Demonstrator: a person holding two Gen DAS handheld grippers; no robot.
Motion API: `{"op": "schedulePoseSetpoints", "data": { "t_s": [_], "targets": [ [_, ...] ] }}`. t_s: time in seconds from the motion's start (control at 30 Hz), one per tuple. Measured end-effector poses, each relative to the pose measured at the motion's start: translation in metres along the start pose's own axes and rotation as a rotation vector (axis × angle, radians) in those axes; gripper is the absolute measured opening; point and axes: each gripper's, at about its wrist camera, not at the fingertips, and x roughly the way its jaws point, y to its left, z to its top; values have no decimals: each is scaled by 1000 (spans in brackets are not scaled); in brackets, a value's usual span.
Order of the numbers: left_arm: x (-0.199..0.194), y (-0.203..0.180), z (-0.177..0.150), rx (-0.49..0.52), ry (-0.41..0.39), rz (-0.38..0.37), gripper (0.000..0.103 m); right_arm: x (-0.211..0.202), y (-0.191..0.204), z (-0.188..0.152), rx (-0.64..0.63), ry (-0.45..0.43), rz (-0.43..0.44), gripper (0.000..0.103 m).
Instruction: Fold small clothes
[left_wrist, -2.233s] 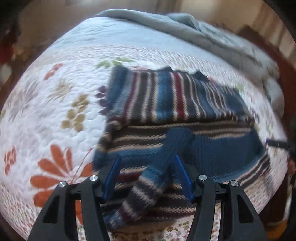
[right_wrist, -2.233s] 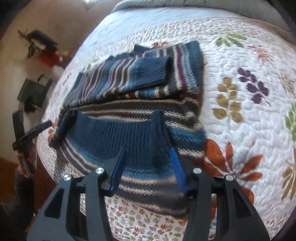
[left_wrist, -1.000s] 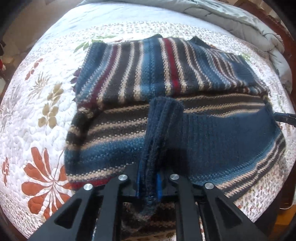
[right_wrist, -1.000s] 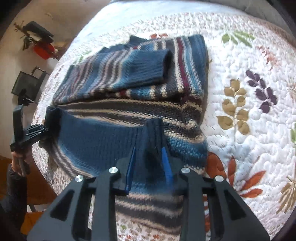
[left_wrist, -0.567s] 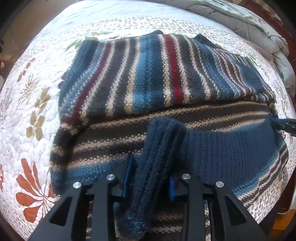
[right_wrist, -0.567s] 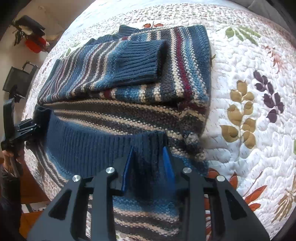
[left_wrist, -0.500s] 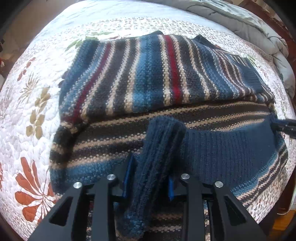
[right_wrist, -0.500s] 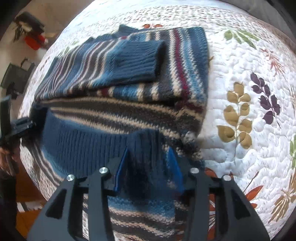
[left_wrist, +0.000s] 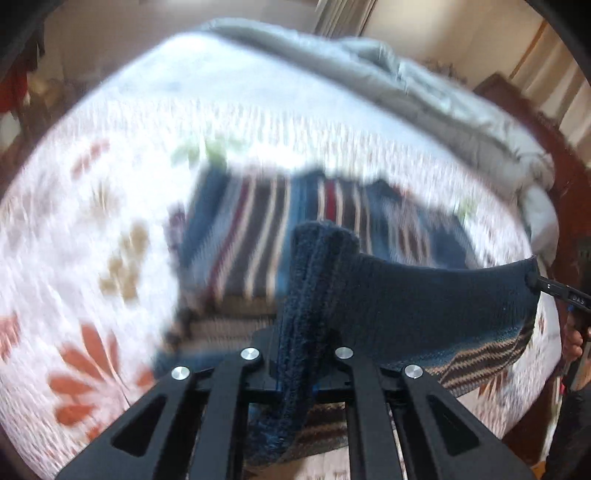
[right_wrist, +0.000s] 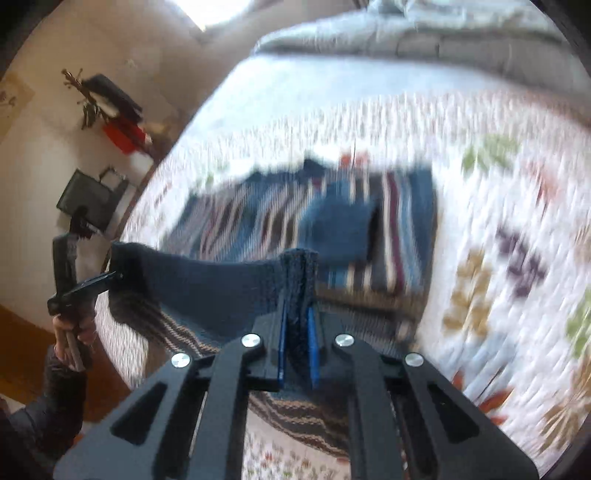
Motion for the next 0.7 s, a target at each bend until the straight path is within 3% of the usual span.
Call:
{"op": "schedulePoseSetpoints", "data": {
  "t_s": [0.13,0.37,0.47,0.6,0.7],
  "targets": [
    [5,-2,51,-4,-54,13,10,9,-6,57,8,-35,-49,8],
    [65,2,113,7,-50,87,10,87,-32,136,51,8,-170,8],
    [99,12,120,-14,-13,113,10,112,-44,143,68,23,-193,8],
    [144,30,112,-66,102,140,11,153,-68,141,127,97,-223,9],
    [163,38,103,-79,158,160,18,169,-77,132,151,126,-241,14]
  ]
}}
